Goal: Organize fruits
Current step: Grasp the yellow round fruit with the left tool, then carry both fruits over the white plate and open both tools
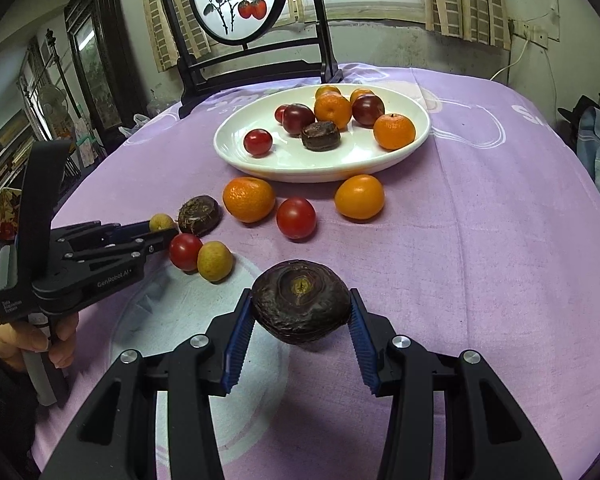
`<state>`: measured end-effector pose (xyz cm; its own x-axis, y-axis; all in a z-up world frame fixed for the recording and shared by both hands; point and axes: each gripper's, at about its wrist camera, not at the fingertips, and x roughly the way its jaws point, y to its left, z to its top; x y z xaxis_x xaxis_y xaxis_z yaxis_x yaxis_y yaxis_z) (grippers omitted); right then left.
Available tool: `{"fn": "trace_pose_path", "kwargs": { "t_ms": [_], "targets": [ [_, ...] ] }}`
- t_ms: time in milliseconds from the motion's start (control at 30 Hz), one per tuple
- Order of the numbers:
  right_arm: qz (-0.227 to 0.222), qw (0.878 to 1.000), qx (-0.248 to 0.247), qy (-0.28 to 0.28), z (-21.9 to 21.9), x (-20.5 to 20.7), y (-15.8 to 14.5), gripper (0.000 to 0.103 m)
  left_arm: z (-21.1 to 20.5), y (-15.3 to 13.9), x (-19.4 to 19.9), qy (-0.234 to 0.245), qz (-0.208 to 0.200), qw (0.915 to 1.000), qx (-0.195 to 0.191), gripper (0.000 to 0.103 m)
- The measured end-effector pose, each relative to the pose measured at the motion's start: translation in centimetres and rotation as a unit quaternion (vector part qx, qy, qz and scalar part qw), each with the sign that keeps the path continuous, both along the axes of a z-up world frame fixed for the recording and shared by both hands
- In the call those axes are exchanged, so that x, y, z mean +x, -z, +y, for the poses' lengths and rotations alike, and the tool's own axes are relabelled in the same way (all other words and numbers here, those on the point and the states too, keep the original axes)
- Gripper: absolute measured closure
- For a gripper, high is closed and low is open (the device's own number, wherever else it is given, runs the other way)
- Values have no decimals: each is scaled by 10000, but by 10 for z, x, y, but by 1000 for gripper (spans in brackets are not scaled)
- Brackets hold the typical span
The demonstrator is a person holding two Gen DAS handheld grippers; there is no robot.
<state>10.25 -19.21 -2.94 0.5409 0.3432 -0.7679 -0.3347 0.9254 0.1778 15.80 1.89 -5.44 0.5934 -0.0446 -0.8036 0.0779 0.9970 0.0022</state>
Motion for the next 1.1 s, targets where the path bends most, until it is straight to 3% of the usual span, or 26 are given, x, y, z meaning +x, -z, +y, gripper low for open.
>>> {"fn": "trace_pose_path", "kwargs": {
  "t_ms": [200,333,433,567,867,933,967,1000,1100],
  "targets": [
    [-257,9993,214,180,-7,-4,-12,56,-1,-36,-19,69,-328,9993,-178,76],
    [-433,9963,724,178,-12,-4,-36,56,-11,-73,-17,231,-705,9968,-281,76],
    [-766,9955,535,174,-8,8,-54,56,-23,-90,5,284,-774,9959,-384,76],
    [-977,9950,76,210,1,47,-56,56,-36,-82,54,206,-601,9967,-499,76],
    [-700,9960,-487,263,14,115,-18,55,-57,-41,124,18,-61,9994,-342,75],
    [-610,9964,-517,266,14,125,-11,54,-56,-36,132,-56,78,9990,-442,58],
    [-574,9966,-504,303,13,128,-9,49,-55,-37,133,-122,68,9986,-518,37],
    [-558,9966,-483,363,10,129,-8,48,-53,-40,131,-182,16,9982,-568,30],
    [-532,9971,-335,422,2,124,-11,47,-50,-49,122,-115,-123,9978,-637,30]
  ]
}}
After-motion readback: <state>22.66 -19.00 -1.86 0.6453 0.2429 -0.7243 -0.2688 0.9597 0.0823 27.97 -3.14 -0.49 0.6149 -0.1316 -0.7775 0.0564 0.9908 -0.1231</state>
